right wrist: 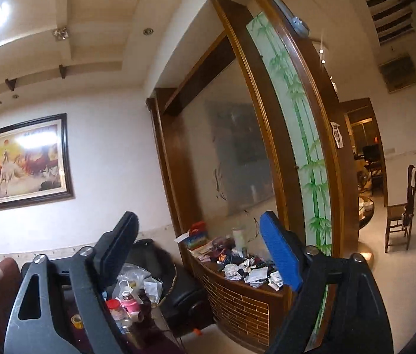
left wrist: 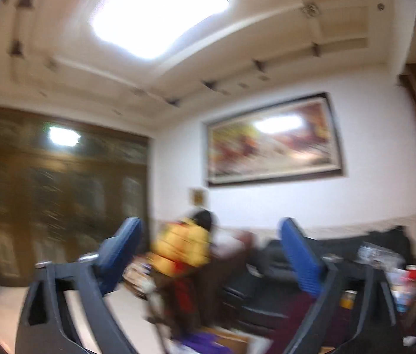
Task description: Organize rigid objects
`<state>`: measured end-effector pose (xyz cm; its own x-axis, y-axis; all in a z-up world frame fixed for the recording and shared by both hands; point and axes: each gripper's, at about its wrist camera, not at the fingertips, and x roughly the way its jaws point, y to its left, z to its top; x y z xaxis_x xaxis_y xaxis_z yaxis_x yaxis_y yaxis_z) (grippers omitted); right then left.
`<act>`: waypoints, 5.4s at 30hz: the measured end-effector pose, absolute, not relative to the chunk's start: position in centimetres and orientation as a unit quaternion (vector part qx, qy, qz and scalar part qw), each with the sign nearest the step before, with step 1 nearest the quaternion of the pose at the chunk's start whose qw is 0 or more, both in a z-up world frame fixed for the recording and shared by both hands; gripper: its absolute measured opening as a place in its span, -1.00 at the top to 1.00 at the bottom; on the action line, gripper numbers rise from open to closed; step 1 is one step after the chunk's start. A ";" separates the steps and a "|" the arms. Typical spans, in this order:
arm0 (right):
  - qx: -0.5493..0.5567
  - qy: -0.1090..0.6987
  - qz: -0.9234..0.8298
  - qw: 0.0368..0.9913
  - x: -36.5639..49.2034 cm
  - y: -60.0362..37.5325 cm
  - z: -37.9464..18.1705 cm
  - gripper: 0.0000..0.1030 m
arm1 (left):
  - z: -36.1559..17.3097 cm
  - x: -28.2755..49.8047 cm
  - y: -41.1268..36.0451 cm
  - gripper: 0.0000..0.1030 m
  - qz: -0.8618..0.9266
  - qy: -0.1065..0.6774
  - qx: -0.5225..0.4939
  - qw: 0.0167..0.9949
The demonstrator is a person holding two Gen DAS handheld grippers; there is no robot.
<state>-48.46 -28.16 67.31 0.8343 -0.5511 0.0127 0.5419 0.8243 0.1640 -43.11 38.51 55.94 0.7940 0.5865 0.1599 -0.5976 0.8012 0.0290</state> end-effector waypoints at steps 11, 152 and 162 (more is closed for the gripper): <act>0.066 0.182 -0.100 0.976 -30.3 -22.2 41.0 -0.95 | 37.3 -32.0 33.5 -0.97 0.097 0.071 0.046 0.992; 0.247 0.504 0.233 0.794 -8.1 -0.8 9.2 0.76 | 5.9 -10.8 30.0 0.78 -0.065 0.430 -0.163 0.886; 0.229 0.546 0.270 0.760 -4.2 8.1 6.2 0.75 | 4.4 -5.0 32.8 0.78 -0.027 0.471 -0.164 0.866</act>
<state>-4.18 8.11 6.22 0.2591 0.6595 -0.7057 -0.1597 0.7498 0.6421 -4.99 32.80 4.39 0.5542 -0.2017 -0.8076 -0.1067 0.9450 -0.3093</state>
